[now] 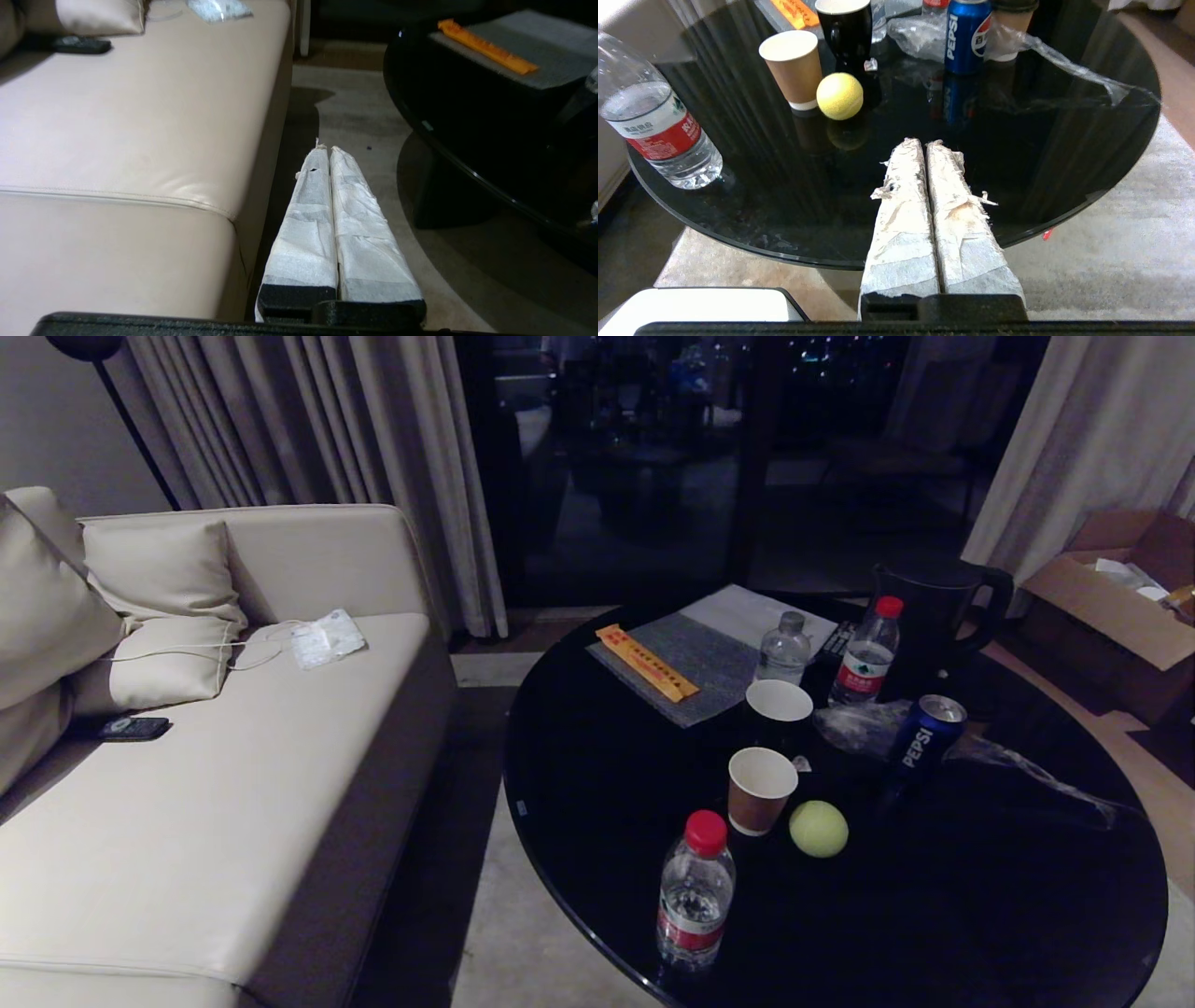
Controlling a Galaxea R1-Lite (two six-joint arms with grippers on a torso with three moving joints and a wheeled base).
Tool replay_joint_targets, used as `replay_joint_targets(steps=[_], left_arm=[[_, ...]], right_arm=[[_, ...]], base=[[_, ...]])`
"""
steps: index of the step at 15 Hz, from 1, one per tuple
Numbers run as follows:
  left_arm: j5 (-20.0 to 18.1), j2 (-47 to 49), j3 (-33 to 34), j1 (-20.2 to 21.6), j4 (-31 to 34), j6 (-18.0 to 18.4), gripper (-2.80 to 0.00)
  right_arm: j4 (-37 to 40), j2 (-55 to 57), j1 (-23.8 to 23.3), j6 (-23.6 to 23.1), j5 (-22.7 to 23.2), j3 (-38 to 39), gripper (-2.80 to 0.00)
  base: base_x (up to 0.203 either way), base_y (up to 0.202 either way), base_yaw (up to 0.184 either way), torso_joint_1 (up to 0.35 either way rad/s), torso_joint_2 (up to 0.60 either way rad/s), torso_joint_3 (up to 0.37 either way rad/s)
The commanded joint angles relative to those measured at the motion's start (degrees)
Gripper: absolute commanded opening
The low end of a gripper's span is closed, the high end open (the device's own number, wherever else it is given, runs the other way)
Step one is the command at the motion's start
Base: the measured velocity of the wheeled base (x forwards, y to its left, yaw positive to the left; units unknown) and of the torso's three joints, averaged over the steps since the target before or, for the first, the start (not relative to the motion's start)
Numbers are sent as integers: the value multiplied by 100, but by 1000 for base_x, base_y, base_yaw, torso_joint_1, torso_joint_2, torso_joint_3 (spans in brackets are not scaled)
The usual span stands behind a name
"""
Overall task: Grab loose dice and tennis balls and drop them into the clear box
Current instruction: Pick up the ball on the table
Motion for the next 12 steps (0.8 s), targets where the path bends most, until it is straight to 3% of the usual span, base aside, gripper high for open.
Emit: replay_joint_targets(steps=[1,12], left_arm=[[5,9,9,0,-1,-8,-280],[22,9,9,0,-10,-87,-280]], right_arm=[[5,7,4,11,1,-1,-280],[5,7,4,11,10,-1,-280]], base=[[0,0,0,6,1,-200],[0,0,0,1,3,-195]])
